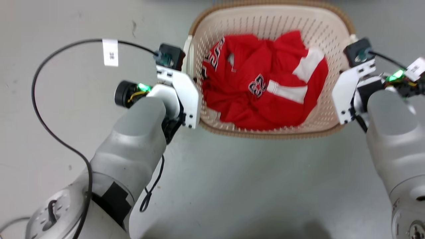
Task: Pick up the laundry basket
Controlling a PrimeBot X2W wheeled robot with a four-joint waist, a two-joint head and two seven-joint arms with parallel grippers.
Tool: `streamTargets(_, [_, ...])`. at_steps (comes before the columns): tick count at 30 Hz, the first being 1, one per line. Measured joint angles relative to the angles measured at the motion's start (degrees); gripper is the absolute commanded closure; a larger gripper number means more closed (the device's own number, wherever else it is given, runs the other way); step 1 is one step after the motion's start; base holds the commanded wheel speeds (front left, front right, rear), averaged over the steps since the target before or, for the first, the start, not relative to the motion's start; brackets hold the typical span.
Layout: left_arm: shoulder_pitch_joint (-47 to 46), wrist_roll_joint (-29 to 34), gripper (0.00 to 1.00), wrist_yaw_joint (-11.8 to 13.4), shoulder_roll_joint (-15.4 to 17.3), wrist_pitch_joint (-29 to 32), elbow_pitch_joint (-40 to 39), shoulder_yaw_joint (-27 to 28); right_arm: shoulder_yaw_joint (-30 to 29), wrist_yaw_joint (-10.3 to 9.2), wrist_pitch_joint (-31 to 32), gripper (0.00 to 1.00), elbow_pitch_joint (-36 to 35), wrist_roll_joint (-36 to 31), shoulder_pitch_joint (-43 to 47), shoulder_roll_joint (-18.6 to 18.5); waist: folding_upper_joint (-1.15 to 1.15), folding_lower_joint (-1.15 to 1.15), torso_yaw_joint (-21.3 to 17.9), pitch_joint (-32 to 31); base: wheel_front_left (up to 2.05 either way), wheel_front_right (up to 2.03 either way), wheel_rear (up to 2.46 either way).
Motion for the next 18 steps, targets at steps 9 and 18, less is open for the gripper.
streamTargets(9, [5.22,-2.47,1.00,0.00,1.11,3.47,-0.83,-1.93,5.24,0.00,2.92,1.00,0.01,5.87,6.14,1.69,0.00,0.00,0.43,-8.64,0.00,0.00,0.00])
streamTargets(18, [10.16,-5.05,1.00,-0.02,3.41,7.69,-2.24,-4.22,11.70,-0.02,5.95,1.00,0.03,13.55,11.61,2.94,0.00,0.00,1.07,-17.58,0.00,0.00,0.00])
